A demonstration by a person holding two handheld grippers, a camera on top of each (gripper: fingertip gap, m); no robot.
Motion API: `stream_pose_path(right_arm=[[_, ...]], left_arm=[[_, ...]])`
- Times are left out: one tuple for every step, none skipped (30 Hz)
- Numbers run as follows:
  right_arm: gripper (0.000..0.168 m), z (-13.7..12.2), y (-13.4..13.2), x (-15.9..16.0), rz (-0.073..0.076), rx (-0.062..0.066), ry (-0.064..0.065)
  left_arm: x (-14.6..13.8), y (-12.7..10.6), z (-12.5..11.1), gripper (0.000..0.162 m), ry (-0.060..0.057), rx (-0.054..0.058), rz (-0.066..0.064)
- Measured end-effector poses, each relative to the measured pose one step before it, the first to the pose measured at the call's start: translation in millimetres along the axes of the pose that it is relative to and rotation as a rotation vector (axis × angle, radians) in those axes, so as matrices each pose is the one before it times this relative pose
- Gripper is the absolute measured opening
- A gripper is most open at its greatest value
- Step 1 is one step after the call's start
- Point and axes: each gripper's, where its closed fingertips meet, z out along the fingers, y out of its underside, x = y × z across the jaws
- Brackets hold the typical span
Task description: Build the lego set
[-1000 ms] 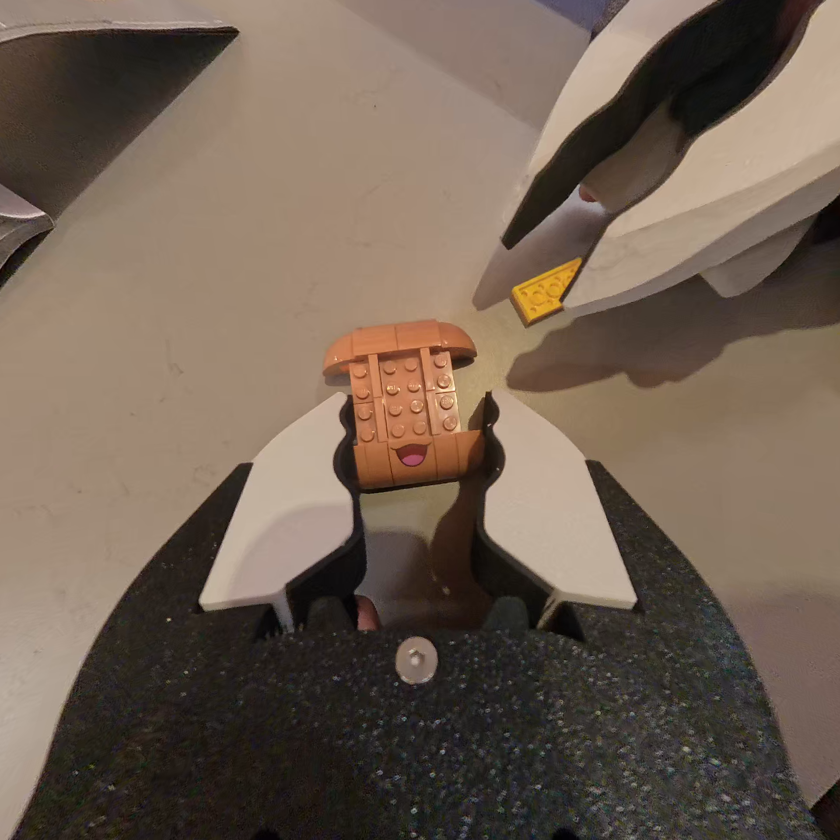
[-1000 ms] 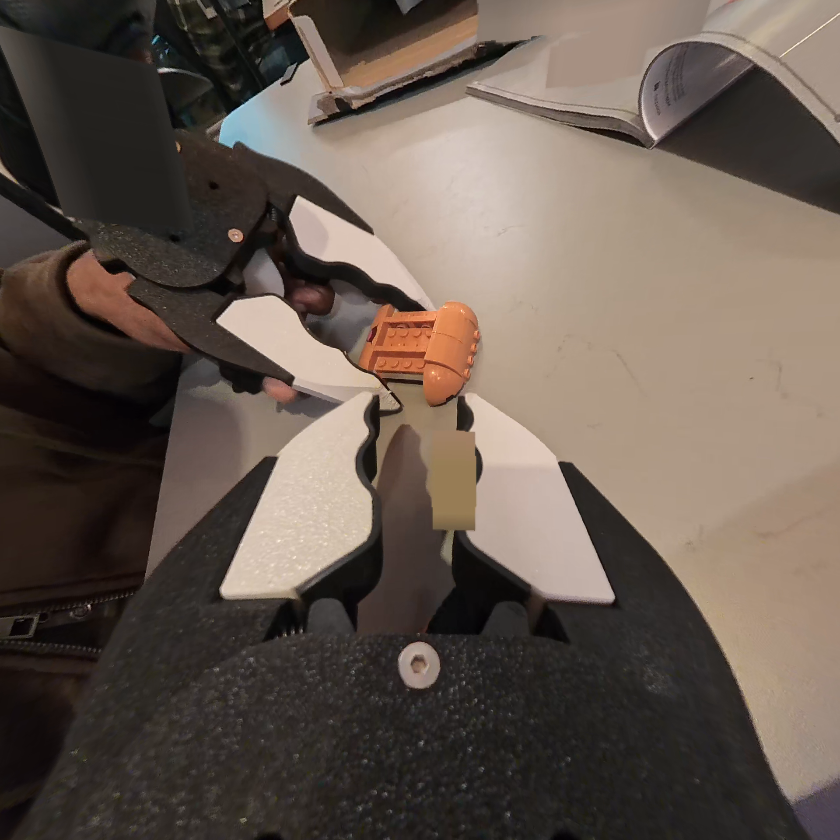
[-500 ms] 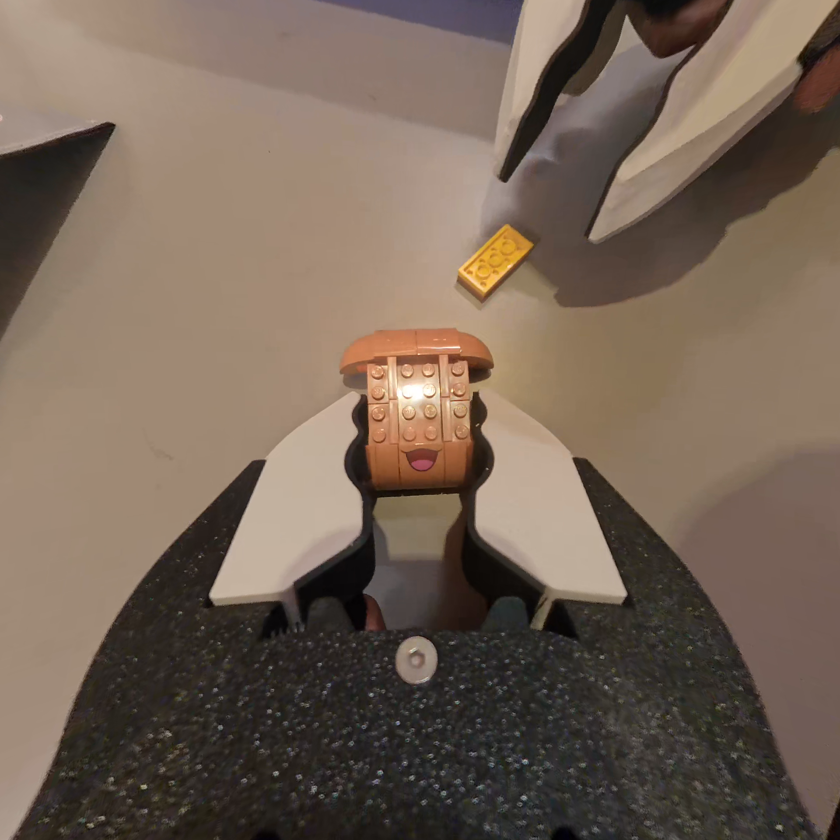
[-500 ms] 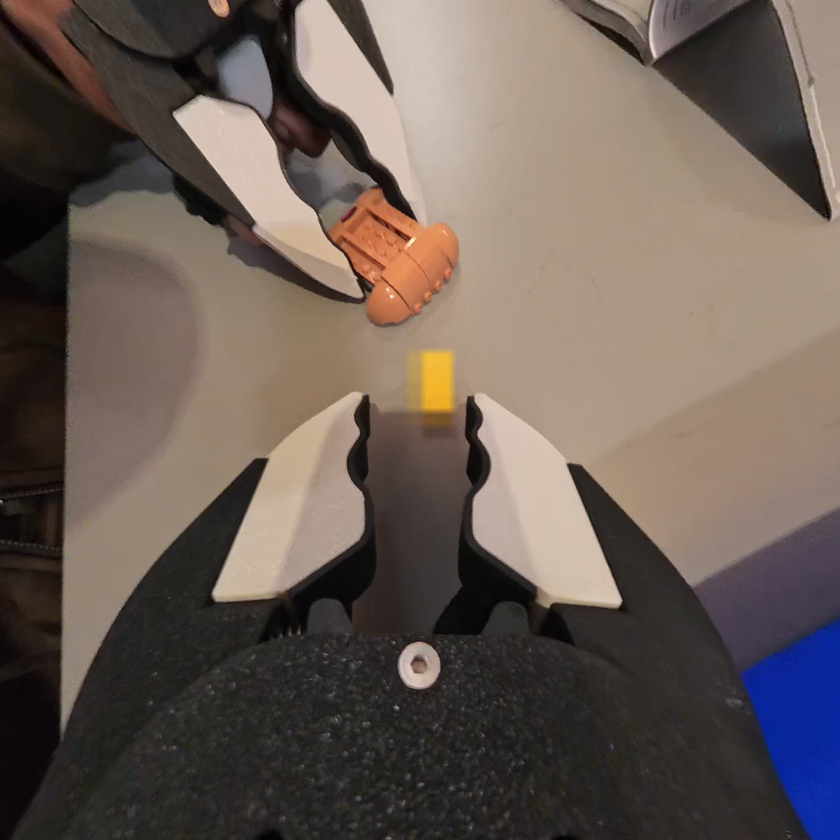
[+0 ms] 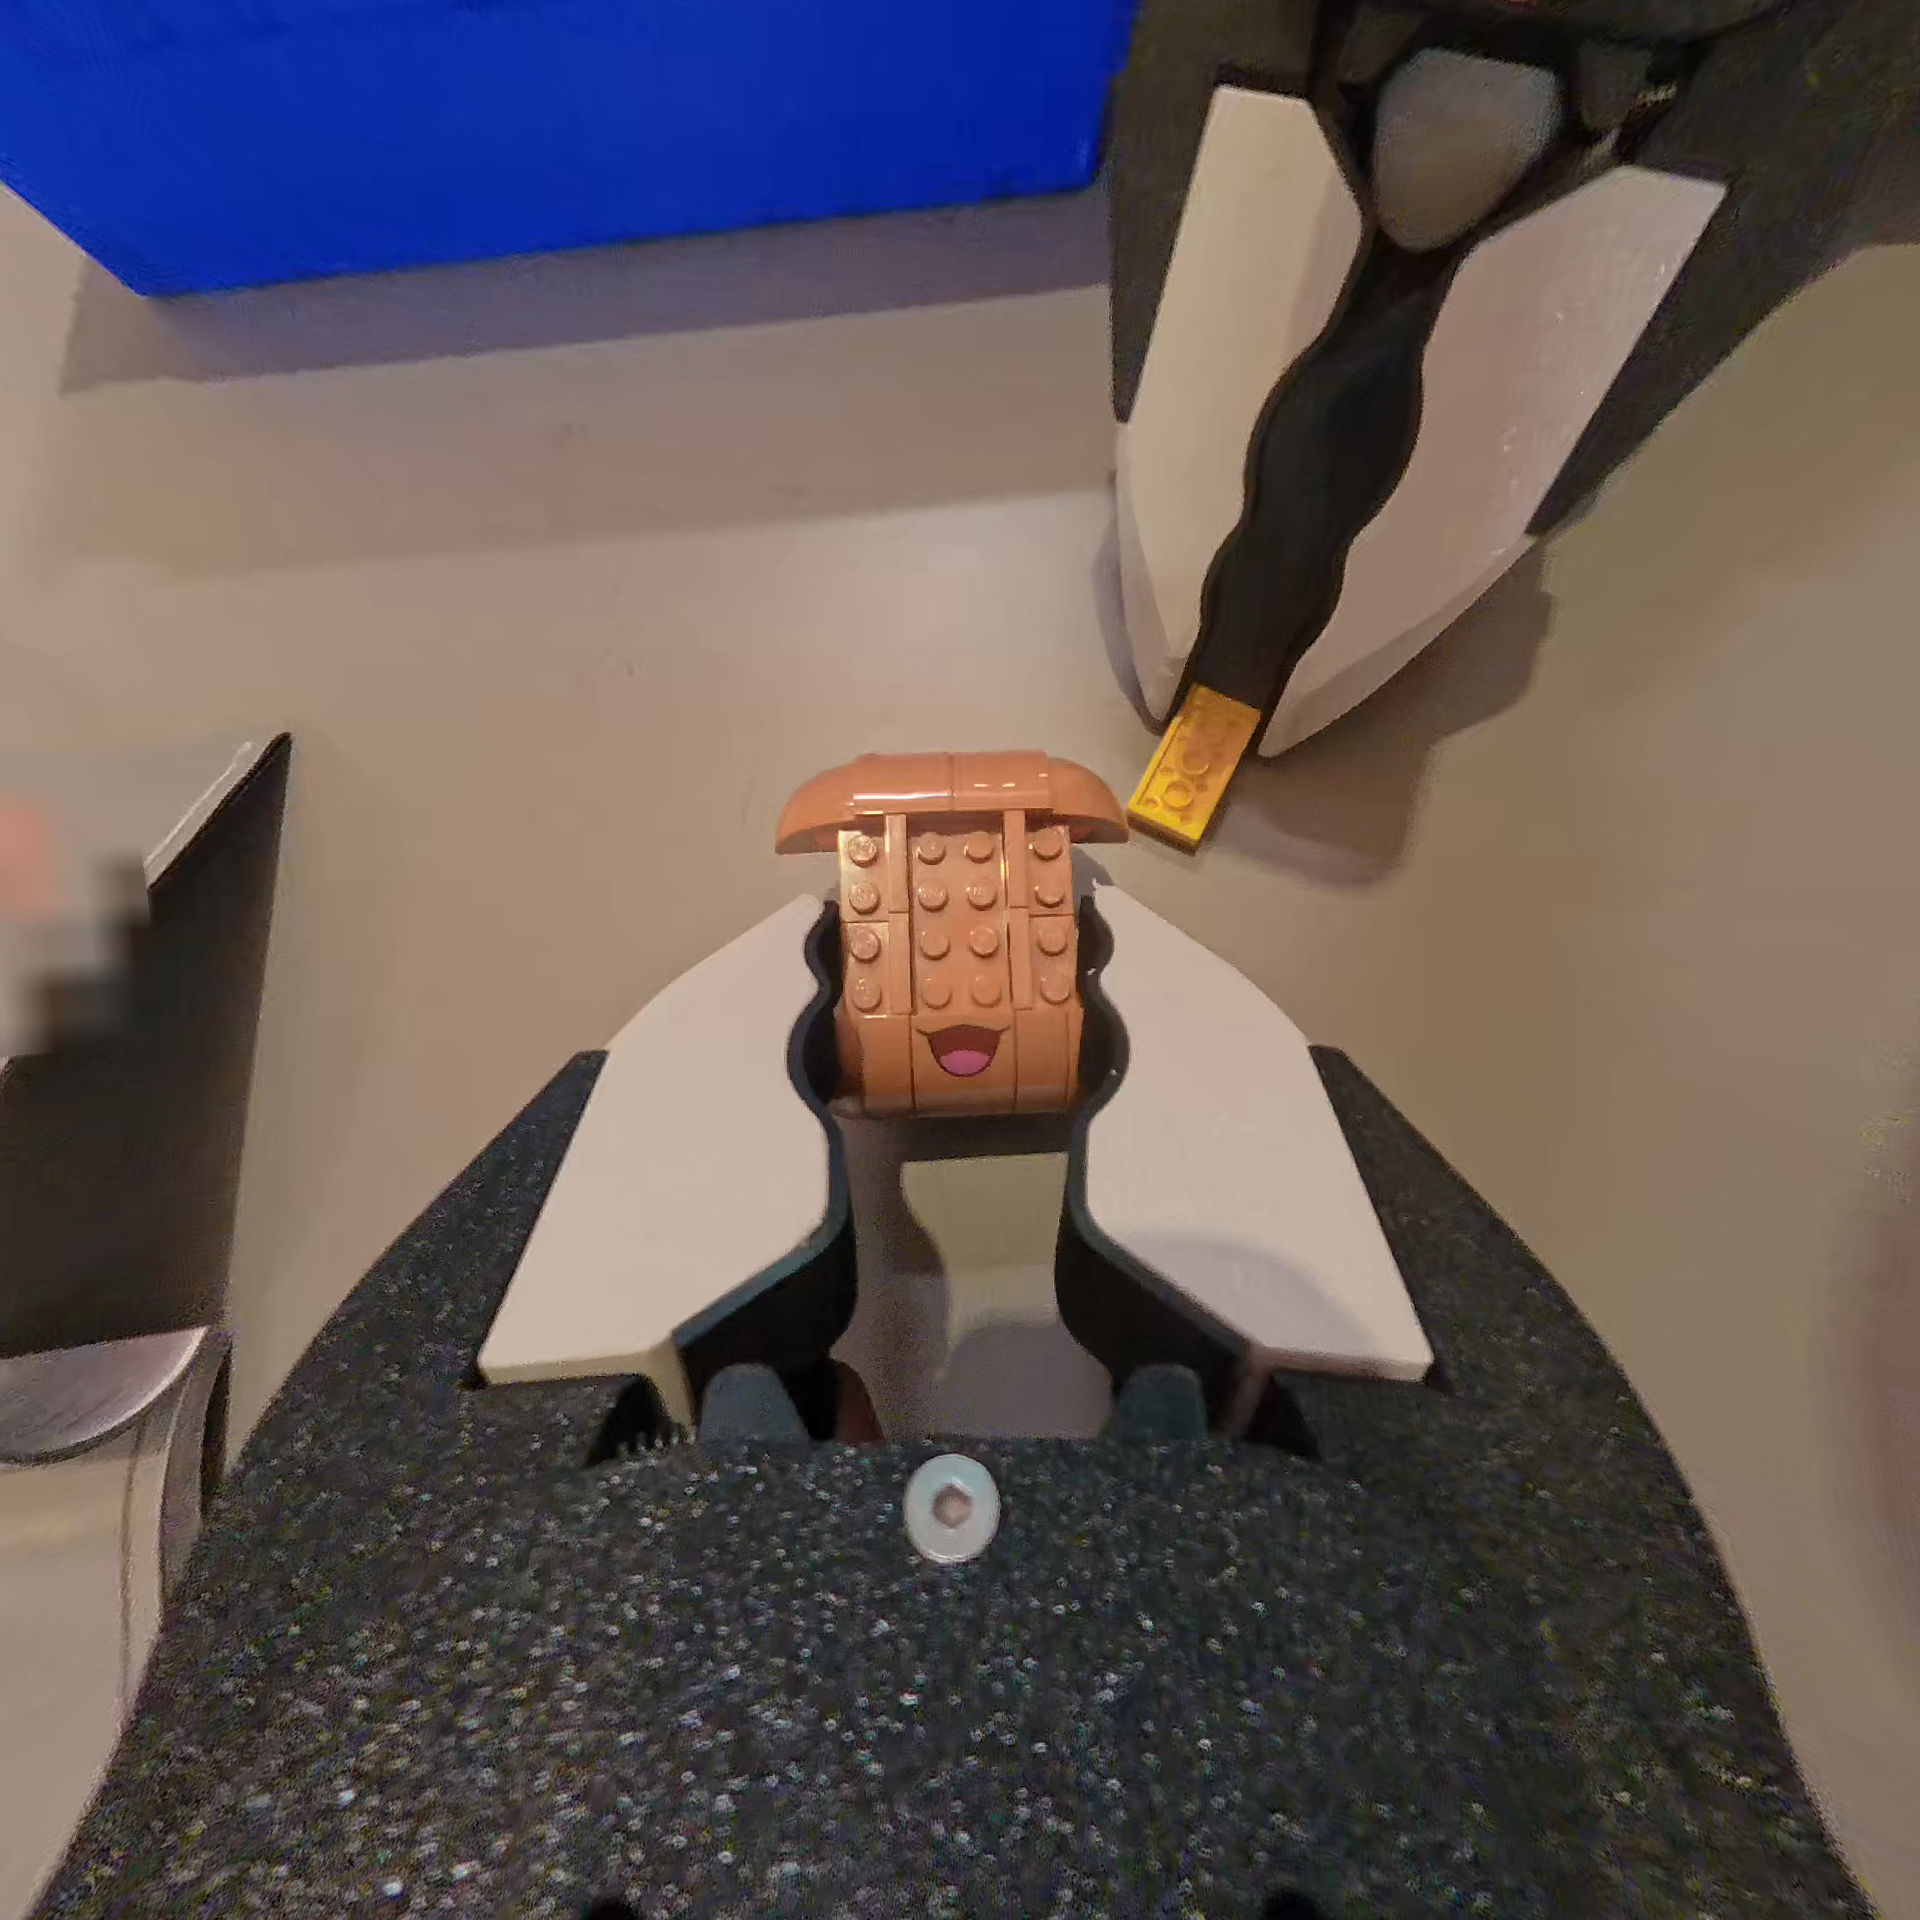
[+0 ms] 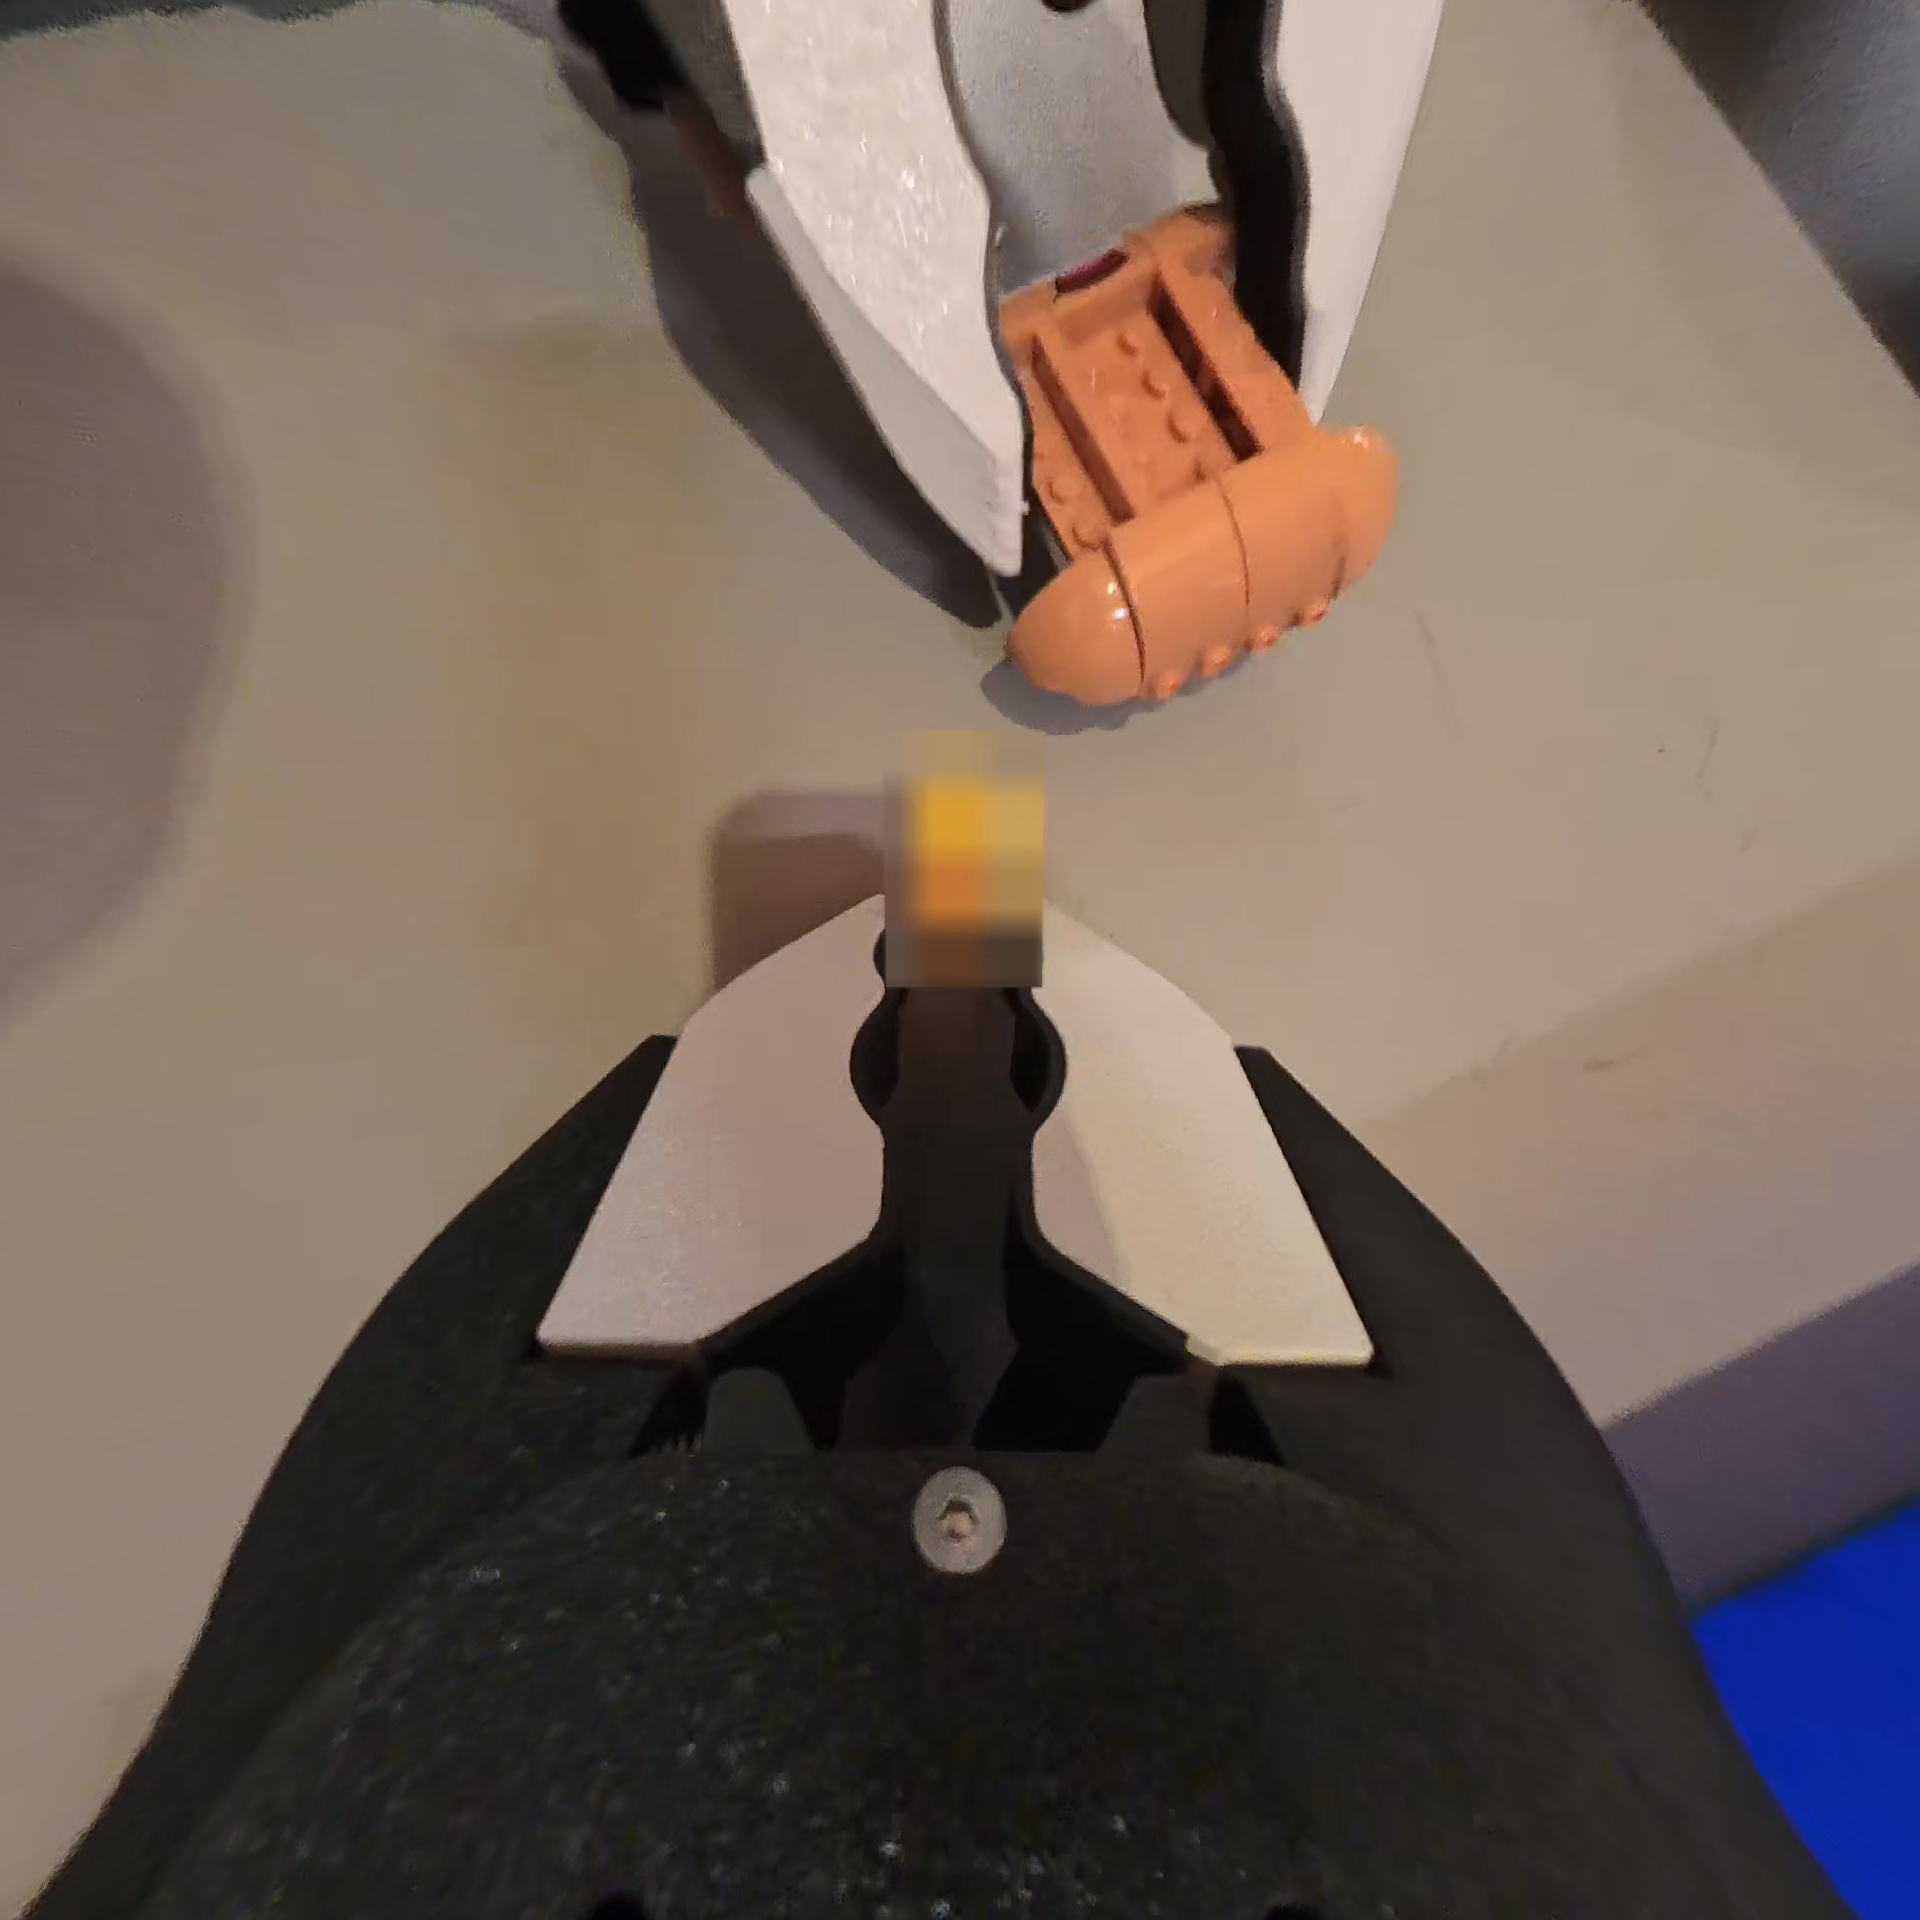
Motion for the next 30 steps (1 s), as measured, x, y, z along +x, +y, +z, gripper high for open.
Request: stream_pose_path(right_arm=[[0.016,0.29,-1.03,0.19,0.0198,0.0007,-0.0173],[0.016,-0.03,-2.11,-0.23,0.0333,0.0109,-0.0269],[0.016,-1.39,-5.15,-1.97,0.0466,0.0338,-0.0458],[0.016,-3.07,-7.97,-3.69,0.0611,0.0513,-0.0662],[0.016,-3.75,-9.77,-4.90,0.0716,0.0614,-0.0799],[0.016,-3.86,-11.46,-6.31,0.0769,0.0709,-0.0911],[0.016,-2.49,-10.18,-5.79,0.0774,0.0624,-0.0867],[0.016,-0.34,-6.29,-3.17,0.0733,0.0395,-0.0682],[0.016,1.24,-3.47,0.87,0.0588,0.0226,-0.0315],[0.016,2.06,-1.42,5.49,0.0224,0.0062,0.0254],[0.016,2.30,-1.58,1.66,0.0287,0.0095,0.0021],[0.016,2.69,-0.92,-1.16,0.0351,0.0060,-0.0175],[0.016,2.85,-0.04,0.02,0.0266,0.0006,-0.0117],[0.016,2.68,1.41,3.25,0.0059,-0.0105,0.0146],[0.016,1.95,1.18,3.44,-0.0090,-0.0093,0.0260],[0.017,0.89,0.25,1.95,-0.0107,-0.0040,0.0240],[0.017,-0.03,-0.66,1.71,-0.0155,-0.0017,0.0271],[0.019,-0.92,-1.57,2.18,-0.0225,0.0032,0.0336],[0.020,-1.67,-2.67,3.12,-0.0225,0.0094,0.0397],[0.022,-1.99,-2.89,4.11,-0.0196,0.0118,0.0439],[0.024,-1.48,-2.43,4.01,-0.0176,0.0084,0.0398],[0.027,-1.21,-2.38,1.91,-0.0262,0.0102,0.0266],[0.030,-1.40,-2.89,-1.38,-0.0387,0.0144,0.0063],[0.031,-1.93,-3.19,-3.34,-0.0434,0.0162,-0.0043],[0.031,-1.98,-2.82,-4.12,-0.0392,0.0137,-0.0104],[0.032,-1.47,-2.32,-3.75,-0.0268,0.0083,-0.0128],[0.034,-0.52,-1.12,-3.50,-0.0178,0.0002,-0.0173],[0.035,0.65,0.29,-3.00,-0.0148,-0.0090,-0.0193],[0.036,1.93,2.15,-1.48,-0.0114,-0.0215,-0.0117],[0.039,3.16,3.72,-0.98,-0.0149,-0.0328,-0.0084]], left_arm=[[1.90,1.58,2.16,0.043,0.0038,0.0072,0.0097],[2.96,2.74,1.29,0.043,0.0030,-0.0028,0.0134],[3.16,3.48,0.43,0.043,-0.0008,-0.0092,0.0220],[2.51,3.44,-0.43,0.043,-0.0042,-0.0105,0.0246],[2.42,2.97,-0.55,0.043,0.0002,-0.0056,0.0164],[3.19,1.35,-0.40,0.043,0.0116,0.0045,0.0040],[3.72,0.21,-0.08,0.043,0.0192,0.0087,-0.0030],[3.44,-0.72,-0.24,0.043,0.0178,0.0101,0.0006],[3.30,-0.89,-0.73,0.043,0.0143,0.0028,0.0117],[3.56,-1.65,-1.01,0.043,0.0131,0.0063,0.0200],[3.91,-2.13,-1.02,0.043,0.0174,0.0127,0.0139],[3.20,-2.11,-0.71,0.043,0.0140,0.0138,0.0050],[1.46,-1.70,-0.55,0.043,0.0033,0.0104,0.0043],[-0.37,-0.38,-0.44,0.043,-0.0065,0.0021,0.0044],[-1.10,2.23,0.02,0.043,-0.0081,-0.0140,0.0012],[-0.88,1.90,0.14,0.043,-0.0053,-0.0079,0.0005],[0.25,0.73,-0.20,0.043,0.0022,0.0005,-0.0014],[0.95,-0.55,-0.66,0.043,0.0077,0.0081,-0.0037],[1.23,-1.53,-0.93,0.043,0.0110,0.0122,-0.0052],[0.96,-1.98,-0.79,0.043,0.0084,0.0126,-0.0033],[1.00,-1.80,-0.86,0.043,0.0078,0.0103,-0.0020],[0.12,-1.44,-0.58,0.043,0.0015,0.0090,-0.0012],[-0.11,-0.62,-0.41,0.043,0.0002,0.0048,-0.0015],[-0.25,0.41,-0.26,0.043,-0.0002,-0.0005,-0.0014],[-0.93,0.78,0.11,0.043,-0.0039,-0.0026,-0.0005],[-0.49,1.16,0.15,0.043,-0.0008,-0.0045,-0.0021],[-0.06,0.98,0.22,0.043,0.0028,-0.0047,-0.0035],[0.31,1.01,0.32,0.043,0.0041,-0.0048,-0.0024],[0.22,0.71,0.40,0.043,0.0013,-0.0040,0.0014],[0.10,0.48,0.32,0.043,0.0000,-0.0037,0.0025]])
